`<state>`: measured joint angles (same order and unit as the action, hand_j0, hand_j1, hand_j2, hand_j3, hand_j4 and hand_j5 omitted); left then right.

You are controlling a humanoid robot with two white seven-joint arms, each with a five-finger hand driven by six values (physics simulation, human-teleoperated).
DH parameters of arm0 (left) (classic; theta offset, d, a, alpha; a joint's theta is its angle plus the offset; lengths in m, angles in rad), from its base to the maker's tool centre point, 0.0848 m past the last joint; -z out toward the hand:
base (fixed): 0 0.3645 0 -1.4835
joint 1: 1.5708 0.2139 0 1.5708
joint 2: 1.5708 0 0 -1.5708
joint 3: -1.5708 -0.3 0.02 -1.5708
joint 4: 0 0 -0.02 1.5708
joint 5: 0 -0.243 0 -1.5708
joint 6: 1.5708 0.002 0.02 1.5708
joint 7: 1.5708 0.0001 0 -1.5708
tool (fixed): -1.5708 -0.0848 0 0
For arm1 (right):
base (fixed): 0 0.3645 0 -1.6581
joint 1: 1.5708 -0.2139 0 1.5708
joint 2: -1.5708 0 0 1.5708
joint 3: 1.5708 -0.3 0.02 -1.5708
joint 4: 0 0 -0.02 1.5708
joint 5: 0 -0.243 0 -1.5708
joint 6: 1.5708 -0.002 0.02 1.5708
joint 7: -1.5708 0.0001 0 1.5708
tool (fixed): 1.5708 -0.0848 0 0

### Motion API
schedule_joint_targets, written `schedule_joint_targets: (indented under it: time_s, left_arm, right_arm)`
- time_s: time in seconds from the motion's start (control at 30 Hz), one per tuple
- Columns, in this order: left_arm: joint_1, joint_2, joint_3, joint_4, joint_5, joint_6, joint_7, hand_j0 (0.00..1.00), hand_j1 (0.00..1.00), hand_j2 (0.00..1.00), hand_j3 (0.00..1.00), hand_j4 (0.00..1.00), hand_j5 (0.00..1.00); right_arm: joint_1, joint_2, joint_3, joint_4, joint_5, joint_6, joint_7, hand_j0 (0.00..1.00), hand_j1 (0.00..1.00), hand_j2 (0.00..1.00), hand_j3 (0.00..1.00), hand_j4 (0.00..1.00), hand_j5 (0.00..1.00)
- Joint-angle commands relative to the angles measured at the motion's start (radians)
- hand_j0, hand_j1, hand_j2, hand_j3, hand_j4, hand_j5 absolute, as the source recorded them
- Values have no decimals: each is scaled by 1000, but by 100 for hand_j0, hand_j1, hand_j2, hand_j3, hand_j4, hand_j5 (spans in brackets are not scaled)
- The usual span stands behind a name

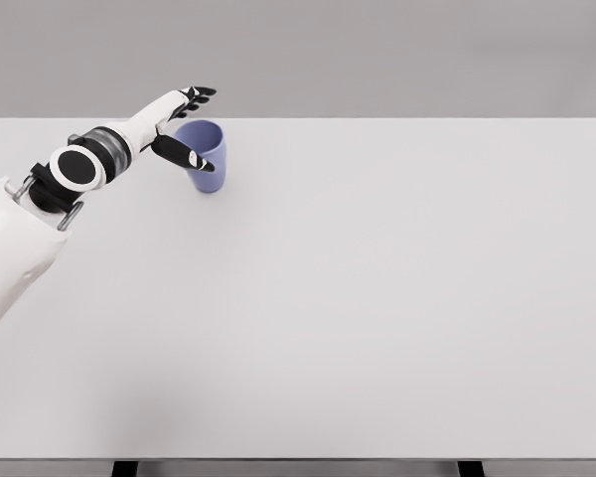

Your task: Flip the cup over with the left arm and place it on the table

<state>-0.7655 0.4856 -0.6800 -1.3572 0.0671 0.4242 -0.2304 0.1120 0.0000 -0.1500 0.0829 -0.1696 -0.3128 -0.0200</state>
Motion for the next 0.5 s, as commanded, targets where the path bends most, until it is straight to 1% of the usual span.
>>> schedule_joint_targets:
  time_s: [0.0,0.3,0.4,0.47]
  left_arm:
    - [0,1,0,0,-1,-1,0,100,100,100,100,100,100]
    - [-3,10,2,-33,0,-1,-1,100,100,100,100,100,100]
    - [-3,14,20,-57,0,1,-1,100,100,100,100,100,100]
    - [-2,37,23,-83,2,2,-1,100,100,100,100,100,100]
  right_arm:
    - [0,0,0,0,-1,0,0,100,100,100,100,100,100]
    - [0,0,0,0,-1,0,0,100,100,100,100,100,100]
    - [0,0,0,0,-1,0,0,100,100,100,100,100,100]
    - [0,0,0,0,-1,0,0,100,100,100,100,100,100]
